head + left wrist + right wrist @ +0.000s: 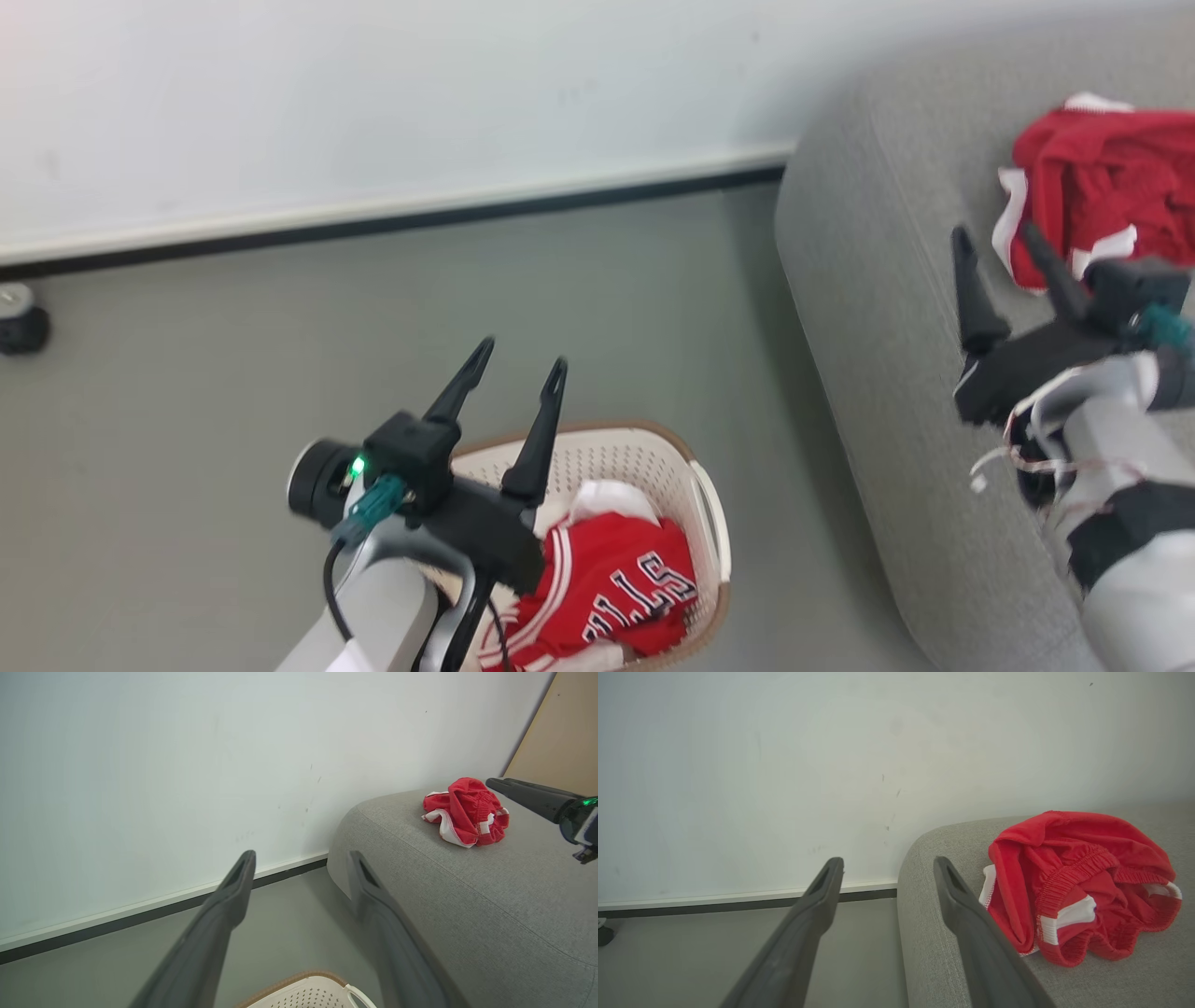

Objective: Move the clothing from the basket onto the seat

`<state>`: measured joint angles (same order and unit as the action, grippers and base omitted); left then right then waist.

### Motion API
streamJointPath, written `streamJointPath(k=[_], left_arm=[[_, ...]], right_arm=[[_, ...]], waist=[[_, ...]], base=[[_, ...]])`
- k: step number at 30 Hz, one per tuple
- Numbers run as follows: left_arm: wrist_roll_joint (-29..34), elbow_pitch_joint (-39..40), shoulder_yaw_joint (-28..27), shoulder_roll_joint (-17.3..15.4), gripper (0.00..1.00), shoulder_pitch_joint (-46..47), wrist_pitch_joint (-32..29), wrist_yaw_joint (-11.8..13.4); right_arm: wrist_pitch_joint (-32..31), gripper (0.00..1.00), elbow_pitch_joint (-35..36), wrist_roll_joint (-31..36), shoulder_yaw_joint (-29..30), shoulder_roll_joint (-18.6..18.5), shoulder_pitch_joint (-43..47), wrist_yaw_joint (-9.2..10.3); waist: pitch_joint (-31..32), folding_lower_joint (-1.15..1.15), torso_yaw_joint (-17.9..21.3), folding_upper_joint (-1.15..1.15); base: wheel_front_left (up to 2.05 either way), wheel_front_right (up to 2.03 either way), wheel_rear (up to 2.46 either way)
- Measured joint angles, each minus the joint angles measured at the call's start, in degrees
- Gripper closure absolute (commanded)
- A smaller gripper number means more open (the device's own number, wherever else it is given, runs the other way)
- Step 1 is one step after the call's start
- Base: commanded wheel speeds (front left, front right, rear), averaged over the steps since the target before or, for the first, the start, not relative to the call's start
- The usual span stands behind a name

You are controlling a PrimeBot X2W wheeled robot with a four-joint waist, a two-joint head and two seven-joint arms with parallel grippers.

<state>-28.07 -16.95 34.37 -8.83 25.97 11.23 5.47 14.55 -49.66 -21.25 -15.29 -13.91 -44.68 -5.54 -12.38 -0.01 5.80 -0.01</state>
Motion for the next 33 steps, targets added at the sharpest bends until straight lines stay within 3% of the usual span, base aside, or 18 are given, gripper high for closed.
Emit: streamJointPath(k=[8, 19, 33], left_arm=[[-0.7, -2.4, -3.0, -2.0, 0.00, -6.8, 1.2, 0.7], [-1.0, 0.7, -8.9, -5.7, 0.00, -19.0, 2.5, 1.6], [1.6, 3.3, -17.2, -4.7, 0.00, -26.5, 3.0, 1.7]], right_arm=[[0.0, 0.00, 7.1, 0.1, -0.3, 2.5, 10.8, 1.88], [0.0, 0.00, 23.3, 0.3, -0.4, 5.2, 28.2, 5.81], [0.0, 0.00, 37.7, 1.1, -0.4, 5.6, 41.4, 9.16]], waist=[[6.7, 0.00, -3.0, 0.00], [14.5, 0.00, -6.8, 0.00], [15.9, 0.02, -7.9, 0.01]], base=[[0.00, 0.00, 0.00], [0.00, 0.00, 0.00], [0.00, 0.00, 0.00]])
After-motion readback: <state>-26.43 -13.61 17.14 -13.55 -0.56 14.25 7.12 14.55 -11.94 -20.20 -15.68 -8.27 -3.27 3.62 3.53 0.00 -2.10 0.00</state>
